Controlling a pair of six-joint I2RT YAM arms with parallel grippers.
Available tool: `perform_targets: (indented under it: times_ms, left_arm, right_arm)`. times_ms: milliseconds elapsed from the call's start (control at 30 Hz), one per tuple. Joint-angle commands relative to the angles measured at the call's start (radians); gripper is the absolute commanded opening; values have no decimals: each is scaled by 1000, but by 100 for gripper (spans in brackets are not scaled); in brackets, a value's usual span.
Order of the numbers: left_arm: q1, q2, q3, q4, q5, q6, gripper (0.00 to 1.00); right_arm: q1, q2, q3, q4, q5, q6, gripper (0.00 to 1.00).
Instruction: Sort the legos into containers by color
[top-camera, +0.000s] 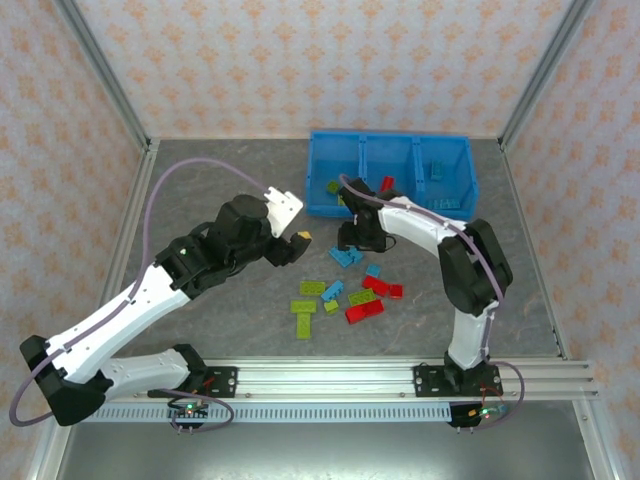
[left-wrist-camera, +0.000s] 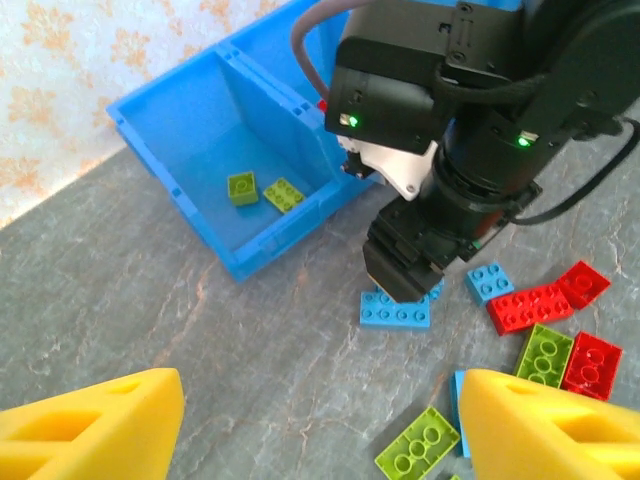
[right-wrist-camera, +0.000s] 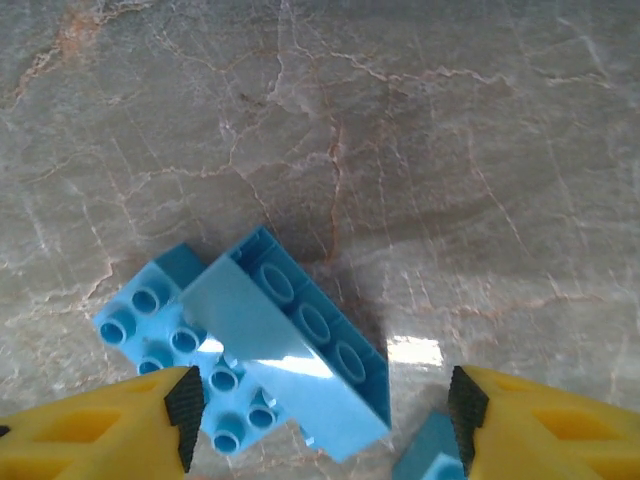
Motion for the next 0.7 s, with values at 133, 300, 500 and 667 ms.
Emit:
perform_targets:
  times_ms: [133, 300, 500, 667]
  left_arm:
    - [6, 32, -20, 24, 18, -9, 79]
    - [6, 54, -9, 28, 18, -1, 80]
    - [5, 64, -19, 33, 27, -8, 80]
    - [4, 65, -32, 45, 24, -17, 81]
  right_arm:
    - [6, 57, 52, 12, 13, -48, 49]
    - [5, 89, 52, -3, 21, -46, 47]
    - [6, 111, 59, -5, -53, -53, 52]
    - [5, 144, 88, -31, -65, -62, 51]
